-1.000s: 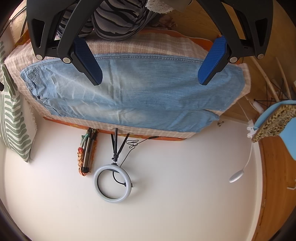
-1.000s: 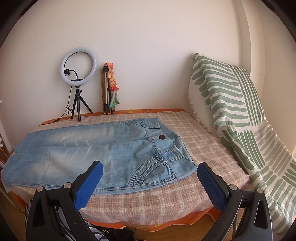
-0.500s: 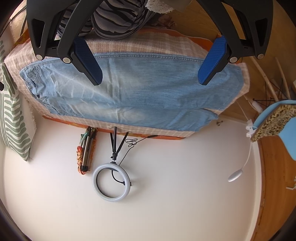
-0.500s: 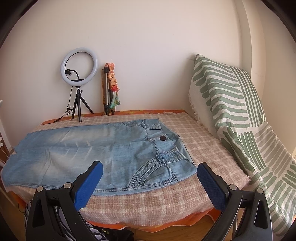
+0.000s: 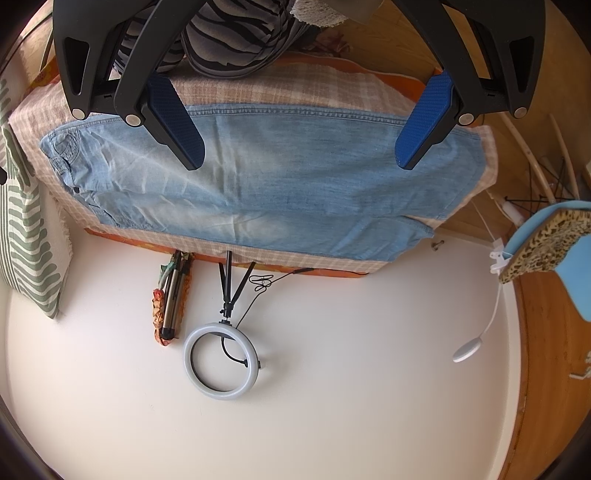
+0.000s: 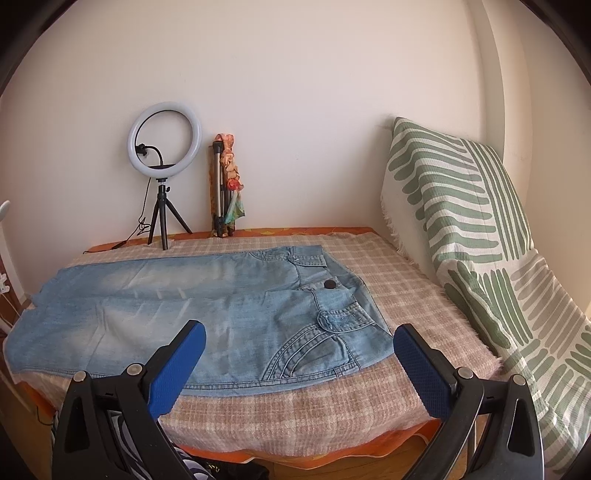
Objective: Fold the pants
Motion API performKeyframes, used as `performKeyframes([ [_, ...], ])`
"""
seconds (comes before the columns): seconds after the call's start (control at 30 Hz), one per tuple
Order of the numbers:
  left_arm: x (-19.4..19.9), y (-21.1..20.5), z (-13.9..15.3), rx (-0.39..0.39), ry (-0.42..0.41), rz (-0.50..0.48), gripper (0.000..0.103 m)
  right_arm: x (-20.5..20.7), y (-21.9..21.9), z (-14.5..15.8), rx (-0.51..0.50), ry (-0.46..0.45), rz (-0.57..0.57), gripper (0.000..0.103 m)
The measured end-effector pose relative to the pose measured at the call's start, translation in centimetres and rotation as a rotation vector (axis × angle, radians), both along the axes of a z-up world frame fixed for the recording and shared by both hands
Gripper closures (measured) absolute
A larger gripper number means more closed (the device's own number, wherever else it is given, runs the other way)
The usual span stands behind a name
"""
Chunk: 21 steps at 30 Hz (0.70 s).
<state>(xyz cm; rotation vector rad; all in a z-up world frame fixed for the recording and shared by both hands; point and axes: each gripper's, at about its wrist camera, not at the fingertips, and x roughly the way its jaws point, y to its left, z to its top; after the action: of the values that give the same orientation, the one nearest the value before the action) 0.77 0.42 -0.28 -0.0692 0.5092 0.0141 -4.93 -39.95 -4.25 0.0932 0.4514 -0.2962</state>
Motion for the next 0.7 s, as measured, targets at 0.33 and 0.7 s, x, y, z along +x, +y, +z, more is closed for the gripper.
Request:
performKeyframes([
  [0.33,-0.6,1.0,0.6,-0.001,-0.051,0.031,0.0,0.2,1.3,-0.3,-0.003,-0.02,0.048,0.0],
  [0.7,-0.7,1.6,0.5,0.017,-0.057,0.044,0.0,0.4,1.7,-0.4,-0.001,-0.017,0.07,0.0],
])
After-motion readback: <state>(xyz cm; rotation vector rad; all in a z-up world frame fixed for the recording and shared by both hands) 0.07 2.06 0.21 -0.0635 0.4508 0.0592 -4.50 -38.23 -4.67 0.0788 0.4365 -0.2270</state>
